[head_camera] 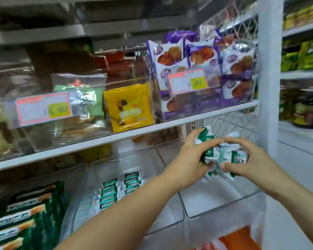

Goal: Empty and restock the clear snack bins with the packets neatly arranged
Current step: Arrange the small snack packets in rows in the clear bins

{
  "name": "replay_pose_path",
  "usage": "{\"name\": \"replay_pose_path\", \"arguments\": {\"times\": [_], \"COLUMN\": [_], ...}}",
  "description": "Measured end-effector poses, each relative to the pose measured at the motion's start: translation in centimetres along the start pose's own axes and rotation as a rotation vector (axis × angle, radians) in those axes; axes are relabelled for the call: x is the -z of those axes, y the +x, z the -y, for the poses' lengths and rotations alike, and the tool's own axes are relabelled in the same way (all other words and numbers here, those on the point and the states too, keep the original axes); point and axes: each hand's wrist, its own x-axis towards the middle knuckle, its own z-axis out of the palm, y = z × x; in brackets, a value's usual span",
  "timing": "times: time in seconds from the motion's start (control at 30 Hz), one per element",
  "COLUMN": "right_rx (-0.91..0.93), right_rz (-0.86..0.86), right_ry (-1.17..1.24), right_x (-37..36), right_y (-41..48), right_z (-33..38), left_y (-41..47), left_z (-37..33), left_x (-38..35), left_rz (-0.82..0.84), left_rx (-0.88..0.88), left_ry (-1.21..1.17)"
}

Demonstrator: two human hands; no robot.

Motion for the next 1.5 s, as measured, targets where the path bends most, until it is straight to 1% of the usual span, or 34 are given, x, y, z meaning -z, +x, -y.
{"name": "replay_pose_path", "arguments": {"times": [0.07, 0.13, 0.23, 0.33, 0.4, 0.47, 0.57, 0.67, 0.77, 0.9, 1.0, 1.07, 1.13, 1.23, 1.33, 1.47, 1.5], "right_rx": [-0.077, -0.14, -0.213, -0.217, -0.195, -0.183, -0.18, -0.107, -0.023, 0.141, 0.246, 0.312, 0.371, 0.371, 0.314, 0.252, 0.229], "right_rz": [0.035, 0.101, 0.202, 0.271, 0.29, 0.281, 0.24, 0.198, 0.105, -0.026, -0.037, -0.017, 0.053, 0.271, 0.502, 0.702, 0.764], "right_ry": [-0.001, -0.047, -0.131, -0.224, -0.263, -0.305, -0.368, -0.386, -0.314, -0.192, -0.13, -0.096, -0.084, -0.165, -0.38, -0.664, -0.704], "right_x": [-0.3, -0.8, -1.7, -2.1, -2.3, -2.6, -2.9, -2.8, -2.6, -3.4, -4.9, -6.3, -8.0, -11.1, -14.5, -18.3, -19.0], "right_y": [0.9, 1.6, 1.9, 2.0, 2.0, 2.0, 1.8, 1.5, 1.3, 0.5, -0.7, -1.6, -2.3, -2.8, -3.0, -2.3, -2.1], "right_z": [-1.9, -3.9, -5.9, -6.6, -6.9, -7.3, -7.6, -7.2, -5.8, -2.2, 0.8, 2.8, 4.4, 5.6, 5.3, 3.7, 3.2], "left_y": [1.0, 1.6, 1.9, 1.8, 2.0, 2.2, 2.2, 1.6, 0.6, -1.9, -4.9, -7.6, -10.4, -14.4, -17.4, -20.3, -20.9], "left_z": [1.2, 2.3, 3.5, 4.2, 4.6, 4.7, 5.0, 4.7, 4.0, 3.5, 3.2, 3.2, 3.4, 4.1, 5.1, 7.2, 7.7], "left_x": [-1.5, -2.7, -4.1, -4.6, -4.6, -4.5, -4.6, -4.3, -2.7, 0.5, 3.3, 5.4, 7.1, 8.7, 9.5, 10.0, 9.9], "left_rz": [0.054, 0.145, 0.285, 0.375, 0.376, 0.348, 0.295, 0.19, 0.044, -0.165, -0.271, -0.302, -0.297, -0.264, -0.233, -0.219, -0.222], "left_rx": [0.058, 0.132, 0.188, 0.228, 0.276, 0.297, 0.301, 0.288, 0.227, 0.213, 0.242, 0.249, 0.311, 0.43, 0.477, 0.505, 0.516], "left_ry": [-0.01, 0.0, 0.017, -0.001, -0.072, -0.131, -0.085, -0.1, -0.134, -0.197, -0.242, -0.219, -0.175, -0.116, -0.059, -0.032, -0.035]}}
